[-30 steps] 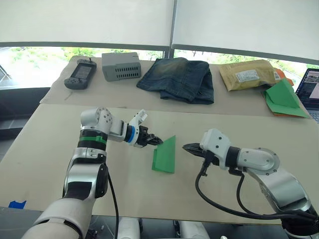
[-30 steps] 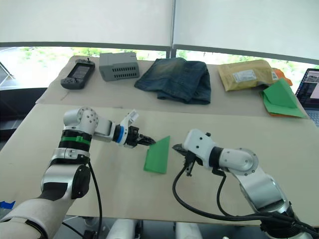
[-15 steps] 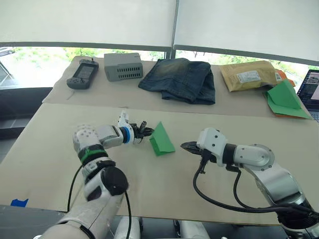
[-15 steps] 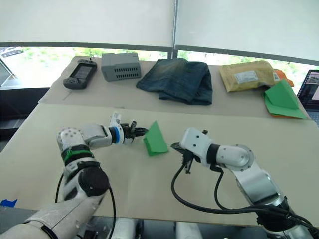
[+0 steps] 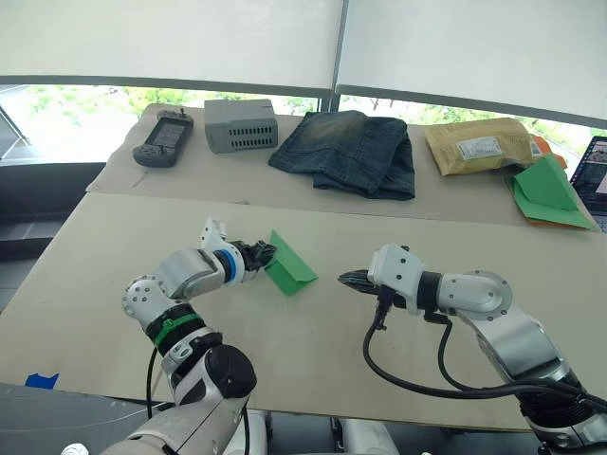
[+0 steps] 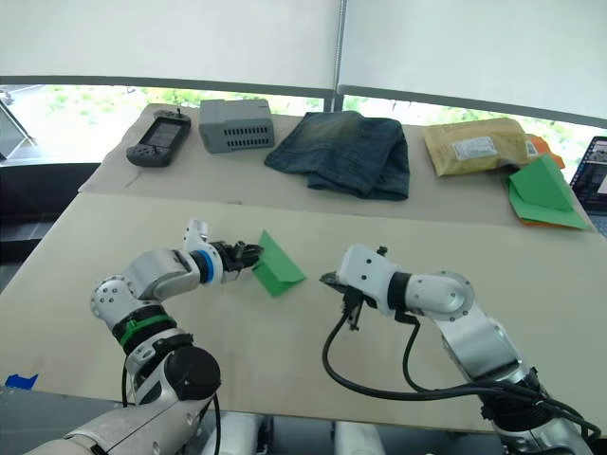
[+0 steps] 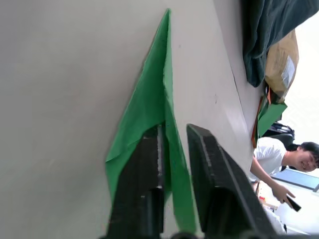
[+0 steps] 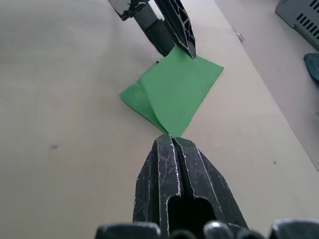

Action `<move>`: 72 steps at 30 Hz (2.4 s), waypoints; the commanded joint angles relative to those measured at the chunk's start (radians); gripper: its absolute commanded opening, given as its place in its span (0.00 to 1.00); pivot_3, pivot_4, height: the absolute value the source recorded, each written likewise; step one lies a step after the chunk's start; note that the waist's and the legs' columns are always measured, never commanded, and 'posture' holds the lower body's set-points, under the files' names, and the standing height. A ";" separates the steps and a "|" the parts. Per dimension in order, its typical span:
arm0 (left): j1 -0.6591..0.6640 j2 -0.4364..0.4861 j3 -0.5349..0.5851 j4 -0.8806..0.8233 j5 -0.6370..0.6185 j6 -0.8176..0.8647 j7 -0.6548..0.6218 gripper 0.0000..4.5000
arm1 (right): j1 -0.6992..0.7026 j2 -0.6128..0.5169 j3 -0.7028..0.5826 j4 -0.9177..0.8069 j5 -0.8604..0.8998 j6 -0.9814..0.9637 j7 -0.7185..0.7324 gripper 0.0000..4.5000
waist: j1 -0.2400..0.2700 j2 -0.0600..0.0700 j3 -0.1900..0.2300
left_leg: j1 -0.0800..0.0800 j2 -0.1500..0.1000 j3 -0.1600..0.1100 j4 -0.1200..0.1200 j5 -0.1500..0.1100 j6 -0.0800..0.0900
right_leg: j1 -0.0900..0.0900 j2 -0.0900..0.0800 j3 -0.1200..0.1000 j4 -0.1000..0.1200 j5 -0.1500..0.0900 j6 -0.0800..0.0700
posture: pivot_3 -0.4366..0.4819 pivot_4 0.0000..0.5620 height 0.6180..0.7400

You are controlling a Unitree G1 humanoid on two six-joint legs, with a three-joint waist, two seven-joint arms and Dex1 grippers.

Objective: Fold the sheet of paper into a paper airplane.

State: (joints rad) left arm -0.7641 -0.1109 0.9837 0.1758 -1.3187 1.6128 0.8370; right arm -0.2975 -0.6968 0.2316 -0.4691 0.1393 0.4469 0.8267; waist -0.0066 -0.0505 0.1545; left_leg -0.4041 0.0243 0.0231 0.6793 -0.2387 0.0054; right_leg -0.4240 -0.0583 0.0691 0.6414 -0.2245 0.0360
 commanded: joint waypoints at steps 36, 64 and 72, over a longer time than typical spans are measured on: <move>0.444 1.078 -0.980 -0.293 0.651 -0.820 -1.602 1.00 | -0.076 0.444 0.159 0.306 -0.210 -0.067 -0.313 0.49 | -0.022 0.000 0.001 | -0.005 0.007 0.005 -0.018 0.008 -0.011 | -0.013 0.005 -0.005 0.001 -0.006 -0.012 | 0.48 0.27 0.95; 0.415 1.059 -0.957 -0.235 0.731 -0.897 -1.965 1.00 | -0.400 0.092 0.210 0.852 -0.214 -1.171 0.274 0.01 | -0.038 -0.001 0.002 | 0.000 0.013 0.006 -0.017 0.009 -0.010 | -0.012 0.013 -0.002 0.004 -0.005 -0.014 | 0.48 0.27 0.95; 0.418 1.029 -0.970 -0.250 0.767 -0.908 -1.965 1.00 | -0.490 0.137 0.211 1.077 -0.227 -1.328 0.300 0.01 | -0.038 -0.001 0.002 | 0.000 0.013 0.006 -0.017 0.009 -0.010 | -0.012 0.013 -0.001 0.005 -0.004 -0.016 | 0.48 0.27 0.95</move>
State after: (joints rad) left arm -0.3389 0.9161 0.0044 -0.0490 -0.5514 0.7234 -1.1222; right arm -0.7724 -0.5572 0.4603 0.6042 -0.0966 -0.8462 1.1301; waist -0.0446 -0.0515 0.1562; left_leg -0.4046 0.0373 0.0295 0.6619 -0.2295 -0.0041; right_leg -0.4360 -0.0453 0.0679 0.6459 -0.2287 0.0205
